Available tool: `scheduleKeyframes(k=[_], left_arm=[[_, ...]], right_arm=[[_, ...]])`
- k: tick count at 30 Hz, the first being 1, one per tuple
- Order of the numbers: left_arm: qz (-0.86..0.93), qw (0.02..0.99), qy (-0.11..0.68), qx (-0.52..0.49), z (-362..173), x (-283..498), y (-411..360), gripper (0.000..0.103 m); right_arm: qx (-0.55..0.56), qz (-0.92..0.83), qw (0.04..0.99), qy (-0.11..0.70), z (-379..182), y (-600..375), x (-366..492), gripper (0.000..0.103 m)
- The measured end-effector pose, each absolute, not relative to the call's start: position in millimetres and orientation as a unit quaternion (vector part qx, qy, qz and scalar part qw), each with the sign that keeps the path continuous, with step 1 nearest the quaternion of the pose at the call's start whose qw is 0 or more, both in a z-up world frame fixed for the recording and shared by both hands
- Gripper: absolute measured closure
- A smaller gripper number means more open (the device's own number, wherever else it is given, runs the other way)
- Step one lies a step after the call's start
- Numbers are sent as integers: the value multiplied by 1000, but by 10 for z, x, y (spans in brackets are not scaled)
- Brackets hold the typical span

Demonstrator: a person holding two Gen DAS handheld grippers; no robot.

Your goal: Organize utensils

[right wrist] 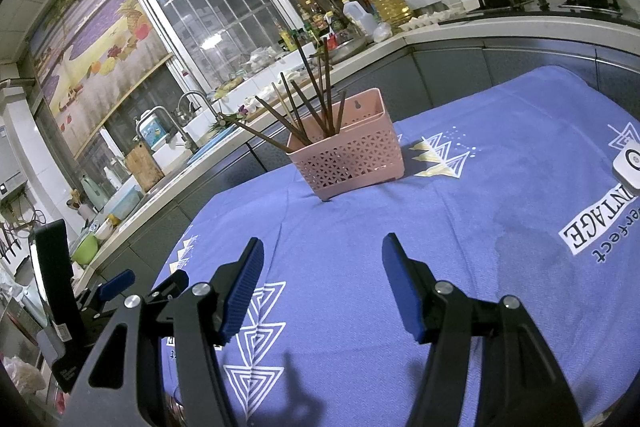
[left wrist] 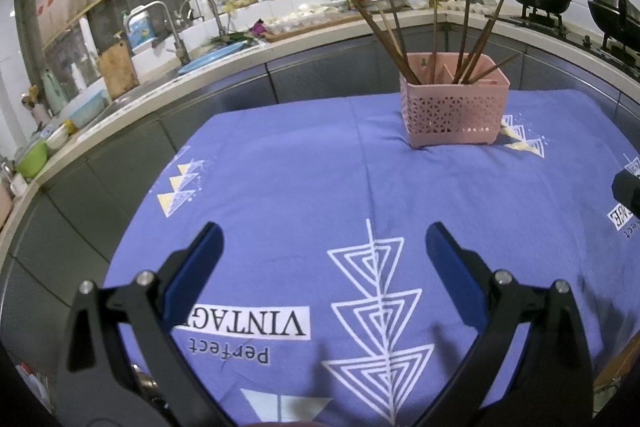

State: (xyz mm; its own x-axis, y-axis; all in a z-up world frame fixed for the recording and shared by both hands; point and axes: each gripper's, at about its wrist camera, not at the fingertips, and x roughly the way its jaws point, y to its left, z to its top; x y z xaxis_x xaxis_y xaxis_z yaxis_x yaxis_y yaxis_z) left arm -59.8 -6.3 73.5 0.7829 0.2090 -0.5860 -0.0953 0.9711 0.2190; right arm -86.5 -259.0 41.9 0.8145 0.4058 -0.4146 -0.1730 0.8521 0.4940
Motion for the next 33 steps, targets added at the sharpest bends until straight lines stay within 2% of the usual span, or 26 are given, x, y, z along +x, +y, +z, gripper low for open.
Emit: scheduleKeyframes(k=[33], left_arm=[[80,940,321,89,713,-621,-84,6]], right_arm=[[223,156,926,261,417,-2588,-867,41]])
